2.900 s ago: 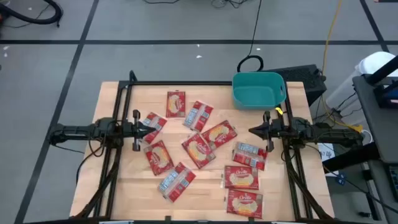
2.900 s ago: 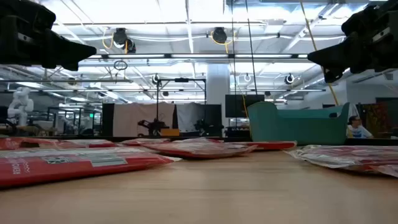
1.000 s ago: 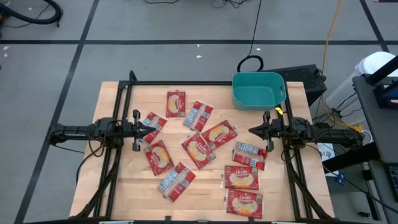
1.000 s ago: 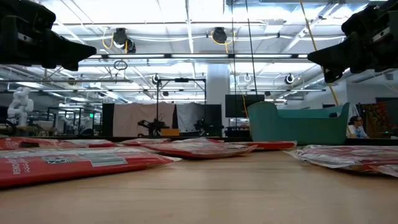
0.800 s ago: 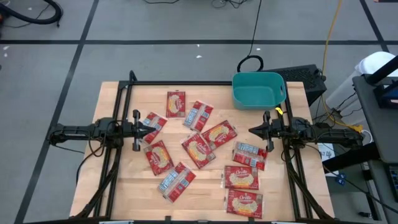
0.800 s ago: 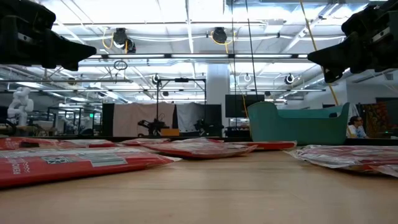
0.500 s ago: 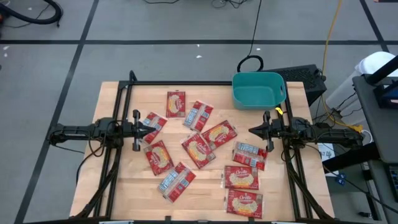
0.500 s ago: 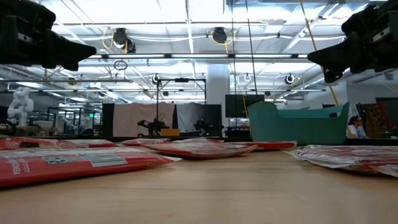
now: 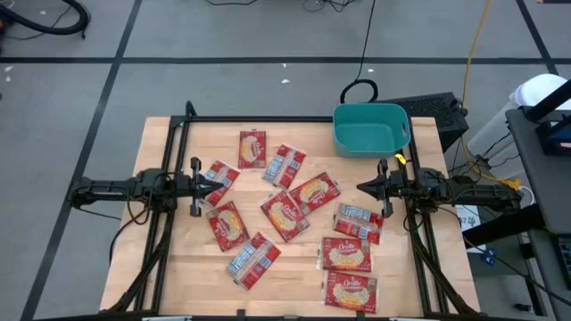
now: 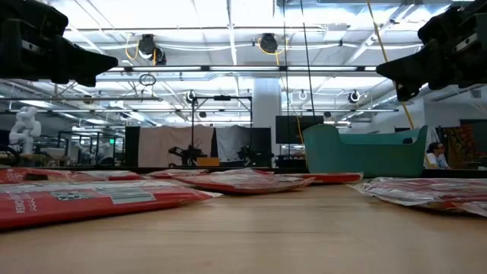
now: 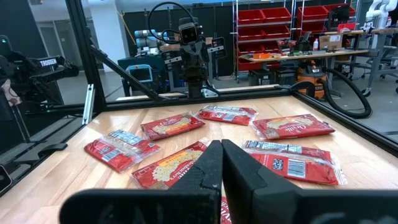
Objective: Sort popcorn bags into baskets
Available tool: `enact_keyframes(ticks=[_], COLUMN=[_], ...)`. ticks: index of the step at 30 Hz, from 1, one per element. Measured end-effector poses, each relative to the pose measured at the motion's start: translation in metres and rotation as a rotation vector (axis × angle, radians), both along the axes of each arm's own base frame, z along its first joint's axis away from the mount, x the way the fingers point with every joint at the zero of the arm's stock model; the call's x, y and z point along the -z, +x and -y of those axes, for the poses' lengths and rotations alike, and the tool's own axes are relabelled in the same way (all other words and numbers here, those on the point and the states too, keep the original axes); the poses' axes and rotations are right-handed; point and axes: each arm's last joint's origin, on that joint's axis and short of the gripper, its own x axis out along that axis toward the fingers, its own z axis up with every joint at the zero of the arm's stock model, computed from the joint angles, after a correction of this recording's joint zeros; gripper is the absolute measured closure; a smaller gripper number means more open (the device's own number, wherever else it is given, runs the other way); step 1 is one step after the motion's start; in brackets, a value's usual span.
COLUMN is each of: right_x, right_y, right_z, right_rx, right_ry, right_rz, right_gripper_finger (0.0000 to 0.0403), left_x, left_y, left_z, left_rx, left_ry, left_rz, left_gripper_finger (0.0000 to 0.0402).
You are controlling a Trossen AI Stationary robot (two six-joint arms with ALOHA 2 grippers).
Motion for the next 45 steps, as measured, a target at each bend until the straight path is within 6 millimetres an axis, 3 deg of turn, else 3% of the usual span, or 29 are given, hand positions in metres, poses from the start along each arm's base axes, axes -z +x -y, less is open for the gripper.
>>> enact_keyframes(ticks=[34, 40, 45], right_x=[0.0, 0.0, 0.0], right_y=[0.0, 0.0, 0.0], right_z=[0.0, 0.0, 0.0], right_rx=[0.0, 0.0, 0.0], right_ry=[0.0, 0.0, 0.0], right_rz=[0.0, 0.0, 0.0], right_gripper_finger=[0.0403, 0.0403, 0.0403], left_x=[-0.001, -0.02, -0.044], left_y=[0.0, -0.003, -0.009], left_z=[0.0, 0.0, 0.0], left_rx=[0.001, 0.007, 0.013], left_ry=[-0.017, -0.08, -0.117], left_rz=[0.009, 0.2, 0.226], left_gripper_finger=[0.0382, 0.0382, 0.0382])
